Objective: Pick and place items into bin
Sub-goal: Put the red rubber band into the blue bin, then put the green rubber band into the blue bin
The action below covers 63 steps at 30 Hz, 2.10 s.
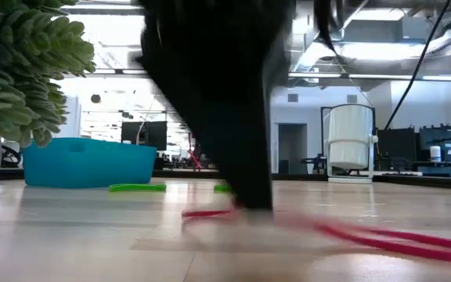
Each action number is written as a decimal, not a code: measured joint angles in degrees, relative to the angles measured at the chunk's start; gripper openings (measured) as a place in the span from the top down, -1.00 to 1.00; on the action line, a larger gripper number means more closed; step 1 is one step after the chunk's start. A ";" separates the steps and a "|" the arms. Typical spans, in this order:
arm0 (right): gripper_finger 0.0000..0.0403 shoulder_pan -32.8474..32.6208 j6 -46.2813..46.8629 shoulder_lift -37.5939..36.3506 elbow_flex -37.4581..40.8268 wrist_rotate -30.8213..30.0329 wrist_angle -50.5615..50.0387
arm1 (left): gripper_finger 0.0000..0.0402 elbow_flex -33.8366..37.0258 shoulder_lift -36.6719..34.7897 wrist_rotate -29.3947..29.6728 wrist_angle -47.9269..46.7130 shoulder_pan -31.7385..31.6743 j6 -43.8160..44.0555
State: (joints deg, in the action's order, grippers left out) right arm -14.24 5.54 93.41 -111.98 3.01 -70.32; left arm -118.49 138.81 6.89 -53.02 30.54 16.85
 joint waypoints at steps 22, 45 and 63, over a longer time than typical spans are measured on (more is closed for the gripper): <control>0.38 -4.43 0.94 0.07 -0.02 -0.04 -4.63 | 1.00 7.47 -29.63 28.78 -36.64 -4.92 18.00; 0.38 -9.91 0.47 0.59 -0.02 -8.27 -4.58 | 1.00 77.77 -75.47 19.98 2.43 -20.98 26.69; 0.38 -1.45 -7.58 4.91 0.04 -12.15 0.04 | 0.68 86.06 -75.35 17.32 13.17 -24.52 21.01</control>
State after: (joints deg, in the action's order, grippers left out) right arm -15.69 -2.04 98.32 -111.94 -9.15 -70.28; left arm -32.42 63.46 24.21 -39.85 6.02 37.87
